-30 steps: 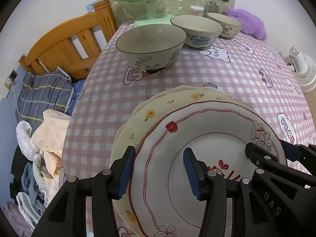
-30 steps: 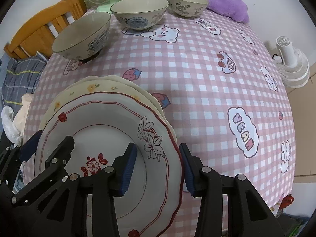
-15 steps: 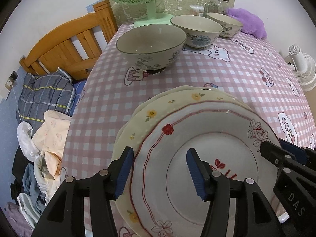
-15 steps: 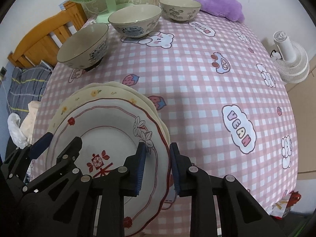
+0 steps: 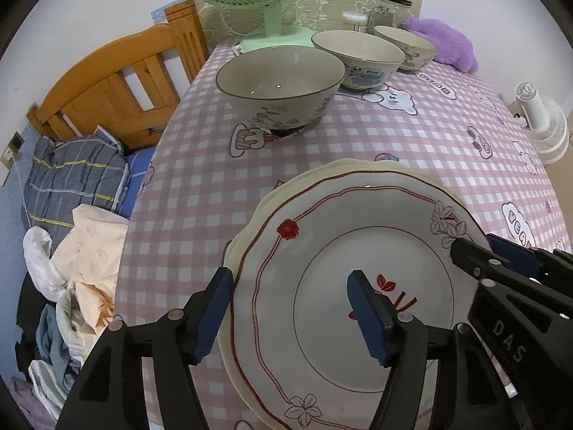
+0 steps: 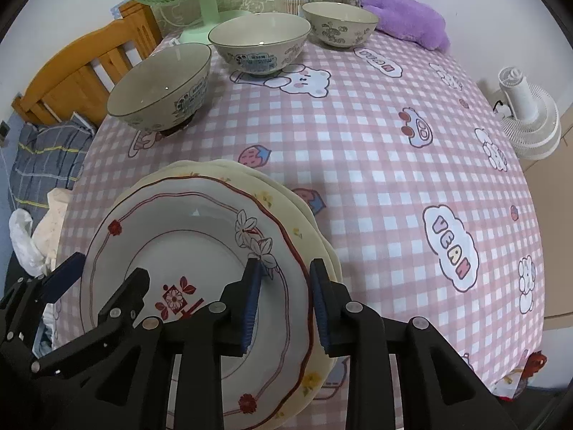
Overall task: Organize plates and bowls
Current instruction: 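Lower the red-rimmed plate onto the yellow-flower plates and open the right gripper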
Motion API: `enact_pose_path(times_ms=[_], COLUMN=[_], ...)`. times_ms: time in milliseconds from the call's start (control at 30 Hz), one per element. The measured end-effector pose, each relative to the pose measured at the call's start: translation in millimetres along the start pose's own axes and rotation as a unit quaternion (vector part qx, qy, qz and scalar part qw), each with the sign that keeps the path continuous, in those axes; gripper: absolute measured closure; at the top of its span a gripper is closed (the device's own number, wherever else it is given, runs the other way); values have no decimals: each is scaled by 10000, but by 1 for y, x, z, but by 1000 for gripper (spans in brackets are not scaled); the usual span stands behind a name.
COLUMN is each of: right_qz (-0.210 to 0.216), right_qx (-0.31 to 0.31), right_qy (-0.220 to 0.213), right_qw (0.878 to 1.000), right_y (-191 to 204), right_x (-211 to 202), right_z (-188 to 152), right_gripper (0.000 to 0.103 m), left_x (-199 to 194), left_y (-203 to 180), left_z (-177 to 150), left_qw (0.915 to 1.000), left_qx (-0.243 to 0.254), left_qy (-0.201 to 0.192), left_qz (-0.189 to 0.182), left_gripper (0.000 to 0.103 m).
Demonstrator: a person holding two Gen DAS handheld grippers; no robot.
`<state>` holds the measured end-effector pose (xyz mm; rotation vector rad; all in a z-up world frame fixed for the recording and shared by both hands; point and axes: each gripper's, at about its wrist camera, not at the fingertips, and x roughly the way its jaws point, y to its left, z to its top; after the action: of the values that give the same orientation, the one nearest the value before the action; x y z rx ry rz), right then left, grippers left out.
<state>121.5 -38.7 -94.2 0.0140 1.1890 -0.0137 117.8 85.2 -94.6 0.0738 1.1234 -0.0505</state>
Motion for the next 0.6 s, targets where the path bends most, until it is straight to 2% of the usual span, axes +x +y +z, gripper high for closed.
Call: enact_pose_path(times_ms=[233, 433, 567, 600], right_qz=[-149, -149, -60, -38], right_qx=[19, 14, 8, -12], right_qy=[-43, 69, 49, 8], right_qw=[9999, 9999, 10000, 10000], right_y=[2, 2, 5, 6], right_x=[1, 0, -9, -13], right_z=[1, 1, 3, 4], right_gripper=[70, 69, 60, 50], left_x=[0, 3, 3, 3], left_y=[2, 10, 16, 17], left_z=[2, 1, 1, 1], left_qw=[9999, 9996, 9990, 9988], left_qx=[-16, -167, -251, -264], left_qy=[-9, 114, 223, 228], left_qz=[-103, -210, -307, -357], left_gripper=[33, 26, 25, 24])
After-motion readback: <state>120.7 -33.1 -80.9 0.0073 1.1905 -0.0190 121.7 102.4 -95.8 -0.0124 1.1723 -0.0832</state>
